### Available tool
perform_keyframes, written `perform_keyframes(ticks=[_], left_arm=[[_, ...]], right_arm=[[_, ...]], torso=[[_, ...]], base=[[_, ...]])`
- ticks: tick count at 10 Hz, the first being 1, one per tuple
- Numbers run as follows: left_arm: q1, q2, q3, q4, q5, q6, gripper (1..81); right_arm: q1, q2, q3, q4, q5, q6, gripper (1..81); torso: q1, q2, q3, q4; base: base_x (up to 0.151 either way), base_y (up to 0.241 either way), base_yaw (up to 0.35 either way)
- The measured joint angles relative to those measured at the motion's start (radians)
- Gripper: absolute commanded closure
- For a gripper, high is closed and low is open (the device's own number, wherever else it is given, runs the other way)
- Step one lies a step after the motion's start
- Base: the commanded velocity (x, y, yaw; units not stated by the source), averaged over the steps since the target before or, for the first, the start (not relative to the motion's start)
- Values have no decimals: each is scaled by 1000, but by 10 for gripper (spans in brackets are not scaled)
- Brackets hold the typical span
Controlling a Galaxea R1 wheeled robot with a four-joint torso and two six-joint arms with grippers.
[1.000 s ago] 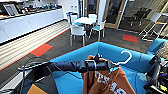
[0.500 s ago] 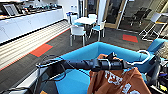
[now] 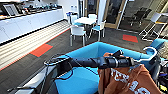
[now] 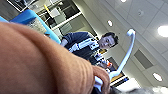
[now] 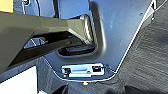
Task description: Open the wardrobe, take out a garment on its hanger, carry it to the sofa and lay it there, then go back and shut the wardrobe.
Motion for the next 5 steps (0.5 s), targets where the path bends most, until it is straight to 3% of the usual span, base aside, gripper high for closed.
perform_keyframes(ticks=[5], left_arm=[[-29, 4, -182, 0, 18, 4, 811]], right_arm=[[6, 4, -4, 0, 0, 0, 10]], torso=[[0, 0, 0, 0]], base=[[0, 0, 0]])
